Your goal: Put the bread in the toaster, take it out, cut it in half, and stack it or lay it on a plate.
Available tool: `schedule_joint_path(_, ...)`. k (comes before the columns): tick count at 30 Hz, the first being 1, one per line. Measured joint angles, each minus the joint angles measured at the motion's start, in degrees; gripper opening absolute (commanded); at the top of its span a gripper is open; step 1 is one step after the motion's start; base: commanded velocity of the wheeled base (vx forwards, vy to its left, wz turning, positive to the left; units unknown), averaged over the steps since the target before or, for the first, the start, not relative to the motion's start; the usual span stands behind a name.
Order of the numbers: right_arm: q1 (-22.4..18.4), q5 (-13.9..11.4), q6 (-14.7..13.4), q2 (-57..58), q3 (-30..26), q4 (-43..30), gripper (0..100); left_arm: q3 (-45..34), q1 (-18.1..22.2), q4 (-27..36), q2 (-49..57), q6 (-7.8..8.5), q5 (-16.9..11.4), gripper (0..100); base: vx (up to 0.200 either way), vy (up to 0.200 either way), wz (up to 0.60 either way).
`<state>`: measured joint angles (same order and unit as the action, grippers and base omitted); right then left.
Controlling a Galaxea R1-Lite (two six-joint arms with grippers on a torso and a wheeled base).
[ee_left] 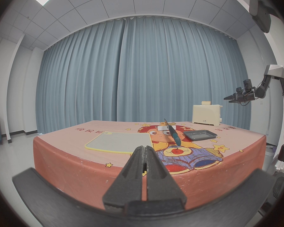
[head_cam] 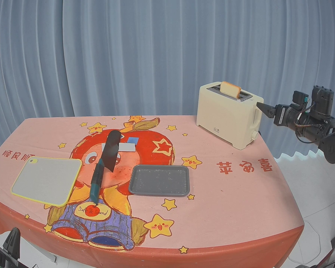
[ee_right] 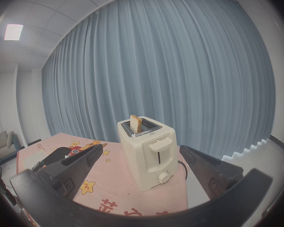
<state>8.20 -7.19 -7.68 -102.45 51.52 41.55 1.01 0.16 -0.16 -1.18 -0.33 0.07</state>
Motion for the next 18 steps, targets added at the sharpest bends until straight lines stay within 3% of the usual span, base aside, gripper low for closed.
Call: schedule_joint_path(18, 0.83, -1.39, 2.76, -3.64, 22.43, -19.36, 100, 0.00, 0.00, 0.00, 0.00, 0.04, 0.00, 0, 0.000, 0.000, 0.00)
